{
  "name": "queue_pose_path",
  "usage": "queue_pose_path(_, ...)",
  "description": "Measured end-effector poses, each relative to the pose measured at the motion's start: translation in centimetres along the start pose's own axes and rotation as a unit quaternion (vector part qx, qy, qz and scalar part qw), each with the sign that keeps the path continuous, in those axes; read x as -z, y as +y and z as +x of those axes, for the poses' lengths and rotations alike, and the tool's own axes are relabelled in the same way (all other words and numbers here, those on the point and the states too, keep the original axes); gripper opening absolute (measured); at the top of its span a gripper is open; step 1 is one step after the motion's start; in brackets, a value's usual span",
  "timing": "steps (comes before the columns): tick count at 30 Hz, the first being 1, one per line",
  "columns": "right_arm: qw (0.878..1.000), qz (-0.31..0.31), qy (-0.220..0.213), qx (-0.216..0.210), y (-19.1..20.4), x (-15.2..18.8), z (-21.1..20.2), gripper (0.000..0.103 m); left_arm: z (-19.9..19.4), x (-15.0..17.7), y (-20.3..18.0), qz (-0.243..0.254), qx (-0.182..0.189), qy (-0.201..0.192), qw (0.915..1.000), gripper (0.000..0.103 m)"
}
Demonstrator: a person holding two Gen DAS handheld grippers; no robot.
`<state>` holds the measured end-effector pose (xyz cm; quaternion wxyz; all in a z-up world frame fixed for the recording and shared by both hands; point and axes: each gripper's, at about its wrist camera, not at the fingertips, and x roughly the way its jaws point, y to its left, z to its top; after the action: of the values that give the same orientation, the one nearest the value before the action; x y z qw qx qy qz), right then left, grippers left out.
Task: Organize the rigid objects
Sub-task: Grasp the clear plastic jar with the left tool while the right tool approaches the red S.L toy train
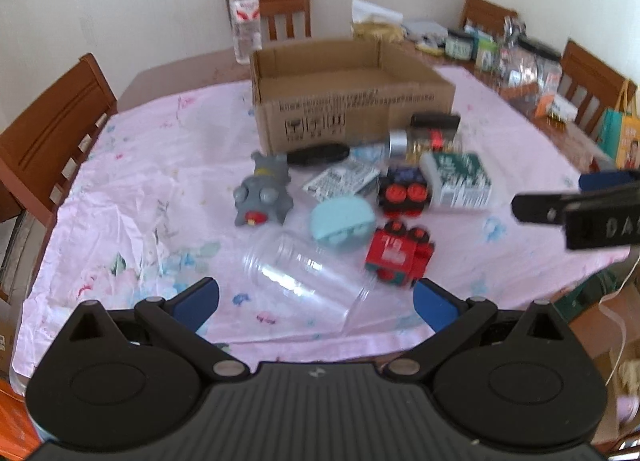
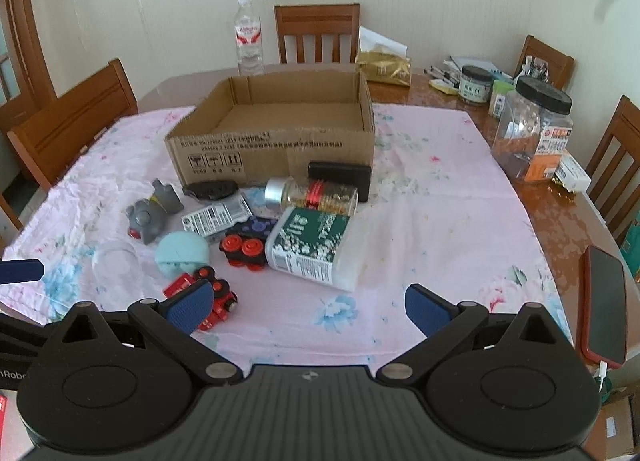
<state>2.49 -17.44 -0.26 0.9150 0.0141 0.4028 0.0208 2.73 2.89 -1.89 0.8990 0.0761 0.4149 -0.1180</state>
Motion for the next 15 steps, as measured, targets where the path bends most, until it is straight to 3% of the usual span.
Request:
queue_pose_path(7,0.999,-0.004,0.031,0.007,0.0,0.5,1.7,0.103,2.7,0.9,0.8,0.047,0.009,0.033,0.9983,0.102)
queue_pose_path(15,0.999,0.009,0.053,0.010,0.2,0.5,3.2,0.103,5.2,0.1,1.5,0.094,0.021,0.046,0.9943,0.102)
